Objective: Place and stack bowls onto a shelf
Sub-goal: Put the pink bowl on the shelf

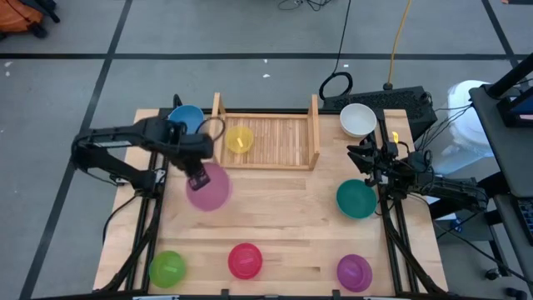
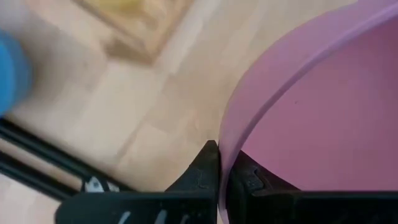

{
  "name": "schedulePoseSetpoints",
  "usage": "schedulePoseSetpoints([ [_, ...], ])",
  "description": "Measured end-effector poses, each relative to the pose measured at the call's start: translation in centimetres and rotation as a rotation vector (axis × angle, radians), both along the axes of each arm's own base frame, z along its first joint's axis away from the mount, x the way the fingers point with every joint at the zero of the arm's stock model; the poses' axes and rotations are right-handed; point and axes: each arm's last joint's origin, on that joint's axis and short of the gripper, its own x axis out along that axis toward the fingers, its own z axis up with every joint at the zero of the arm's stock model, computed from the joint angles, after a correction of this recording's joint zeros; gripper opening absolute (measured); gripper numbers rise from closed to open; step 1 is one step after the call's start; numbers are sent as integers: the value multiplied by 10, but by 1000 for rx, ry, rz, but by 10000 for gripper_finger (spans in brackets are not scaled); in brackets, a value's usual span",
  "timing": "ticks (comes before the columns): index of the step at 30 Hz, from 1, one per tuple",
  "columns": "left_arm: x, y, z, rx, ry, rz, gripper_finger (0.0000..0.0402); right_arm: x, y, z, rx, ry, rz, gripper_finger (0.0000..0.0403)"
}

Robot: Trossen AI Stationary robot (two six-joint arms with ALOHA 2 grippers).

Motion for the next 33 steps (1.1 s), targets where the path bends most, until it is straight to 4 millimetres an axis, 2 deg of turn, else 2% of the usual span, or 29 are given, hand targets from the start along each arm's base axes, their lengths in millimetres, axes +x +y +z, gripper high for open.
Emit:
schedulePoseSetpoints([
  [5, 32, 18, 14, 45, -26, -27, 4, 0, 0, 0, -1, 1, 4, 110],
  [11, 88, 45, 11, 66, -13, -135, 4, 0, 0, 0, -2, 0, 4, 110],
  [17, 131, 81, 14, 119, -57, -206, 4, 0, 0, 0, -2, 1, 4, 110],
  [26, 163, 147, -6, 160, -126, -63, 4, 0, 0, 0, -2, 1, 5, 110],
  [33, 180, 173, -28, 173, -157, -67, 4, 0, 0, 0, -1, 1, 5, 110],
])
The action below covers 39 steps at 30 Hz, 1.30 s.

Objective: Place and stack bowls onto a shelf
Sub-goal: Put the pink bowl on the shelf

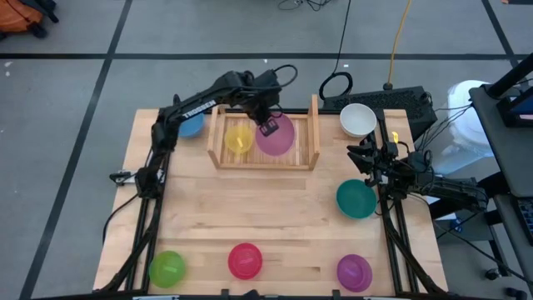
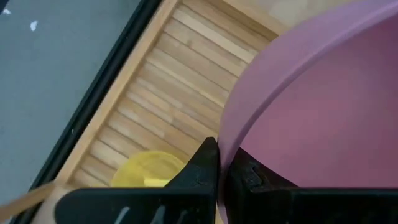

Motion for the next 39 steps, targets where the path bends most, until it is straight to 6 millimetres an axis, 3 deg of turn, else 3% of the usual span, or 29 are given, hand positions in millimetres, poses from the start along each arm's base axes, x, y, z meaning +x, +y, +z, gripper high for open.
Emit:
schedulePoseSetpoints([
  [16, 32, 41, -72, -9, 71, 51, 4, 0, 0, 0, 7, 3, 3, 110],
  [29, 35, 60, -105, -40, 126, 88, 4, 0, 0, 0, 7, 1, 3, 110],
  [39, 39, 58, -122, -79, 167, 61, 4, 0, 0, 0, 6, -7, 3, 110],
])
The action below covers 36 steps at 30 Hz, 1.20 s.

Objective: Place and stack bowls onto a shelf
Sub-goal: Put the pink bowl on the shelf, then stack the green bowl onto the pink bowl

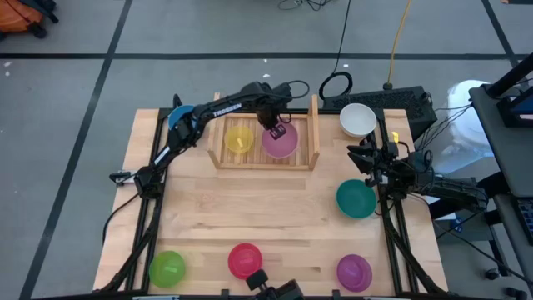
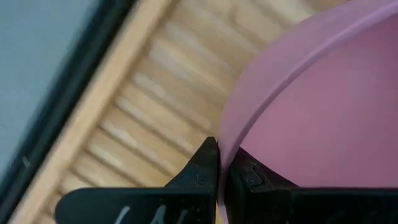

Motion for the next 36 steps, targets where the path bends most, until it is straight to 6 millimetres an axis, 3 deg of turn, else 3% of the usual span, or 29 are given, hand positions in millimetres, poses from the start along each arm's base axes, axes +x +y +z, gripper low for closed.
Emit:
schedulePoseSetpoints([
  [5, 2, -1, -13, -25, 36, -17, 8, 0, 0, 0, 0, -1, 0, 110],
  [24, 14, 4, -10, 25, -94, 63, 20, -1, 0, 2, -12, -19, -3, 110],
  [31, 13, 3, -10, -3, -85, 81, 61, -1, 0, 2, -12, -19, -3, 110],
  [36, 9, 0, 0, -8, -95, 96, 84, -1, 0, 2, -12, -19, -3, 110],
])
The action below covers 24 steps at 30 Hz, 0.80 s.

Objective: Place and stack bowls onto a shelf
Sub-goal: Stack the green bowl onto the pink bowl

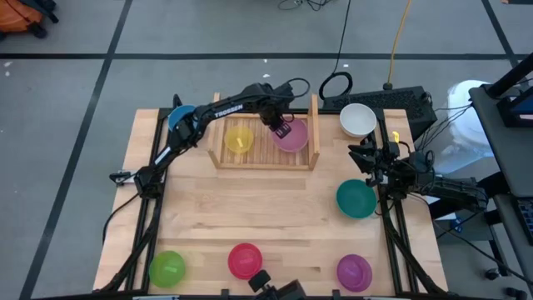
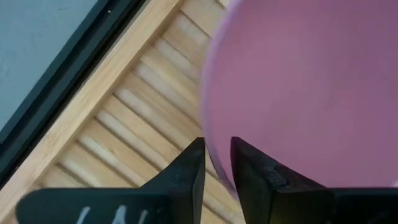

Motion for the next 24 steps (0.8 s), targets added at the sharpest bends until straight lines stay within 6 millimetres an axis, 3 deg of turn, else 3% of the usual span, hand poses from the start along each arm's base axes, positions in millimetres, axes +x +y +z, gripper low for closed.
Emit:
schedulePoseSetpoints([
  [6, -7, -4, 27, 40, -42, -43, 85, 0, 0, 0, -8, 2, -4, 110],
  [18, -32, -23, 98, 148, -144, -126, 86, 0, 0, 1, -43, 3, -17, 110],
  [23, -44, -46, 134, 223, -193, -234, 86, 6, -1, -14, -32, 213, -26, 110],
  [24, -46, -52, 141, 237, -205, -256, 86, 4, -1, -8, -41, 233, -30, 110],
])
